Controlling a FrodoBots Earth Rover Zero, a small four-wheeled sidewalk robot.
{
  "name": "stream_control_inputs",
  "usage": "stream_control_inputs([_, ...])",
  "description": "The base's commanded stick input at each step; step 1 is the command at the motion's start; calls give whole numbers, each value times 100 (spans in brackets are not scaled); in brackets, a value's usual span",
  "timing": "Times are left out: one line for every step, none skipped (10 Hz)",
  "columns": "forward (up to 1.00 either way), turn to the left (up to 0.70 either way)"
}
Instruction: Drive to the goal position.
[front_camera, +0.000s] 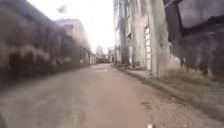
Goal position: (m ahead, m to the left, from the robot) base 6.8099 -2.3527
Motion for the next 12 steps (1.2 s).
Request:
stream_control_inputs([100,-15])
stream_control_inputs([100,-27])
stream_control_inputs([100,-27])
stream_control_inputs([100,0])
stream_control_inputs([100,0])
stream_control_inputs([100,0])
stream_control_inputs([100,0])
stream_control_inputs([100,0])
stream_control_inputs([100,0])
stream_control_inputs([100,0])
stream_control_inputs([100,0])
stream_control_inputs([100,0])
